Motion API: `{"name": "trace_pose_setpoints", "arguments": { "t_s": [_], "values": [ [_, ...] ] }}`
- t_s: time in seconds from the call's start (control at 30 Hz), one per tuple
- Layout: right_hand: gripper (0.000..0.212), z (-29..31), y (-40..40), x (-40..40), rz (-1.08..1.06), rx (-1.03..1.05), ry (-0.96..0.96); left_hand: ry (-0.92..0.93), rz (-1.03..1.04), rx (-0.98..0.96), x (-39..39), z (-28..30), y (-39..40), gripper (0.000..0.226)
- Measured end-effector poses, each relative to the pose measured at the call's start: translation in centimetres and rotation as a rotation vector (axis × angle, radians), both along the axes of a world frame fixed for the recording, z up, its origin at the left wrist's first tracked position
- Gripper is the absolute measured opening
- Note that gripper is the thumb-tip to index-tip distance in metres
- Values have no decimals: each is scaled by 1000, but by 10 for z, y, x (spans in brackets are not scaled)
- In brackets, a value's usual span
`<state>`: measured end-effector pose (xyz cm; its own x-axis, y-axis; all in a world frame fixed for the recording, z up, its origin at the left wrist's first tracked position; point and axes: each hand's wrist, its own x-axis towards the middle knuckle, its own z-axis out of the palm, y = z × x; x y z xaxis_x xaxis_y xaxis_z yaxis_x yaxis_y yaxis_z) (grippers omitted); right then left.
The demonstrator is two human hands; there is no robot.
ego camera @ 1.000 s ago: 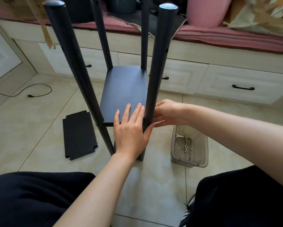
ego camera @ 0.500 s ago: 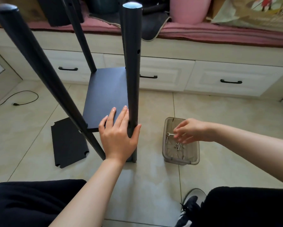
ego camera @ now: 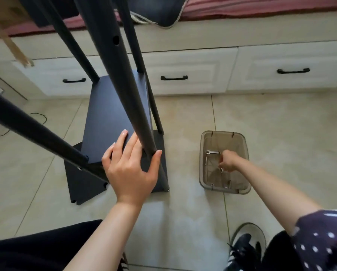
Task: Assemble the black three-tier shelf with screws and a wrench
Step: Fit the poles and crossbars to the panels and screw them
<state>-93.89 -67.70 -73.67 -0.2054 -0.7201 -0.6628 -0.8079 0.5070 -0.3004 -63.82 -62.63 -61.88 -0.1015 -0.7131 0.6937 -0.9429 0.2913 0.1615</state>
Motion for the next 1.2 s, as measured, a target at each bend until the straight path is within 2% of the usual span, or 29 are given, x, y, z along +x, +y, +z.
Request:
{"name": "trace_pose_setpoints", "arguments": {
  "t_s": [0.13,0.33,0.43,0.77,0.9,1.07,1.2],
  "values": [
    [25,-32,-4,-7,-4,-42,29,0,-7,4,-1,-2,0,48],
    [7,-59,-10,-6,33,-90,46,-11,-9,-14,-1,-3,0,45],
    [17,-69,-12,-7,37,-116,76,-8,-10,-16,-2,-3,-1,44],
    [22,-77,-7,-8,144,-162,222,15,-8,-11,-3,-5,-1,42],
    [23,-76,-8,-8,157,-127,212,14,-6,4,-3,-5,-1,42],
    [45,-71,-10,-7,104,-90,162,15,-17,-2,-3,-3,-2,43],
    [42,-64,-7,-6,135,-102,179,21,-24,6,-3,-3,-2,46]
  ]
}}
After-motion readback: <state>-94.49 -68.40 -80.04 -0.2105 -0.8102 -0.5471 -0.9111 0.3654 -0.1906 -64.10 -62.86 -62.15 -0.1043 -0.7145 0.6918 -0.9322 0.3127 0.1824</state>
